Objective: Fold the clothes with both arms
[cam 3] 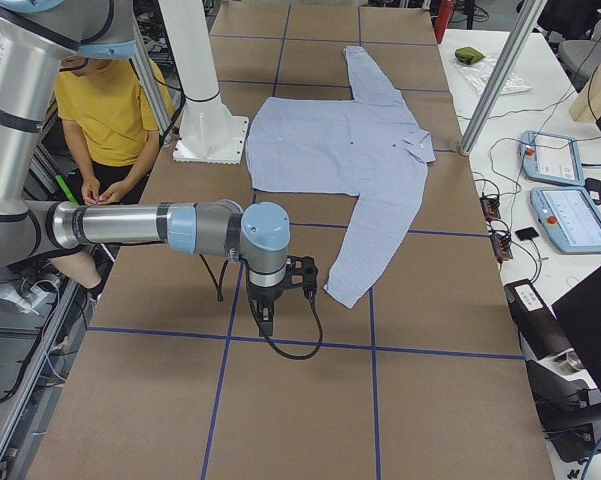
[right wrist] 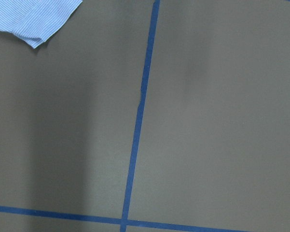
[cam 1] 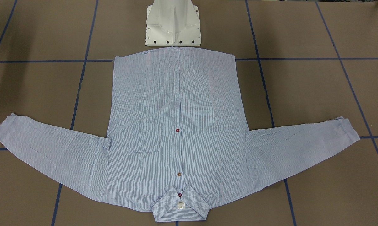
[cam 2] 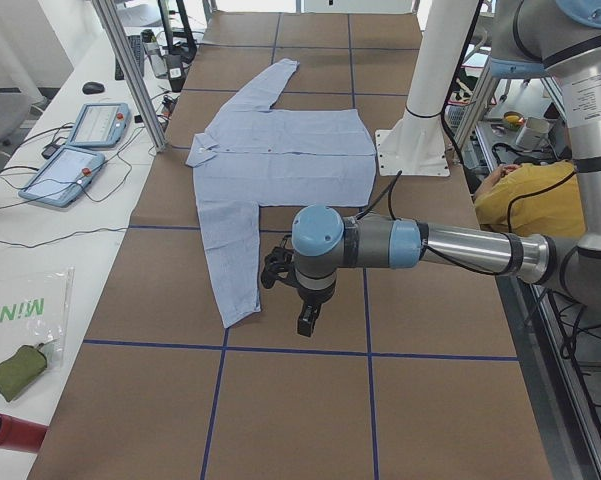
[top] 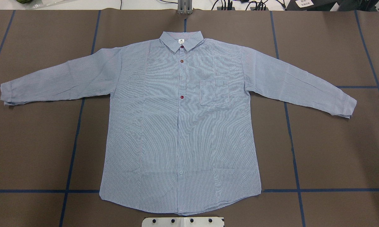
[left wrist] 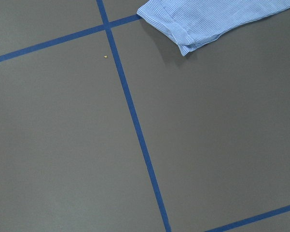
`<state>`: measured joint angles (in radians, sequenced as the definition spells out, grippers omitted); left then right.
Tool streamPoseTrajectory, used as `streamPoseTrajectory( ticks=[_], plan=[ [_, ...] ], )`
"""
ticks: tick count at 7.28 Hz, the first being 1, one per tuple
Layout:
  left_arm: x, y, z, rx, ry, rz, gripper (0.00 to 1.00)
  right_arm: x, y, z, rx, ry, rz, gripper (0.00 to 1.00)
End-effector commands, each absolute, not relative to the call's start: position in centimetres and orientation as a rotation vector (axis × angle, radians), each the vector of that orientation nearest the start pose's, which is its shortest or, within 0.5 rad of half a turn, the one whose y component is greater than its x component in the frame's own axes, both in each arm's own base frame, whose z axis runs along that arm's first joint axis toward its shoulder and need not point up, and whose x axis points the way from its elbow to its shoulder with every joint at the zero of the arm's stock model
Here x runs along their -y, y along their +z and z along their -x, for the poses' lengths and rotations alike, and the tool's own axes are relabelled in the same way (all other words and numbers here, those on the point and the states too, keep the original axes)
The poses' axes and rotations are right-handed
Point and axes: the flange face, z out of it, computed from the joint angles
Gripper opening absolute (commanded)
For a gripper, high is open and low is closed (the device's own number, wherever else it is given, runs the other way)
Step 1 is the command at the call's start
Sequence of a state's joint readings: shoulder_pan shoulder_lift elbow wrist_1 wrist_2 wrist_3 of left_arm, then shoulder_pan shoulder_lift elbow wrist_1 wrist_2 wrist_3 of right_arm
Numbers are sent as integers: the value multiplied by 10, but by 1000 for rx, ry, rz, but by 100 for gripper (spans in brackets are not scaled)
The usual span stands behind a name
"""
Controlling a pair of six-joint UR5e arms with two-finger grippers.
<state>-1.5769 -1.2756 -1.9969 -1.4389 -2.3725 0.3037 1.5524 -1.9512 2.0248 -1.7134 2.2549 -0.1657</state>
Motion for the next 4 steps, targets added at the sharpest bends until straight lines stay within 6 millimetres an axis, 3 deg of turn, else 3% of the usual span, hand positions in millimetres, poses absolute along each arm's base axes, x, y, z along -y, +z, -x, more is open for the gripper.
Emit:
streamPoseTrajectory(
  ticks=[1, 3, 4],
  plan=[
    [366, 582, 64, -795, 286, -134, 100, 329, 612, -64, 688, -153, 16, 100],
    [370, 570, 63, -797, 301, -163, 100, 334, 607, -64, 687, -158, 1, 100],
    [373, 558, 63, -782, 322, -215, 100, 335, 594, -65, 685, -169, -27, 100]
  ],
)
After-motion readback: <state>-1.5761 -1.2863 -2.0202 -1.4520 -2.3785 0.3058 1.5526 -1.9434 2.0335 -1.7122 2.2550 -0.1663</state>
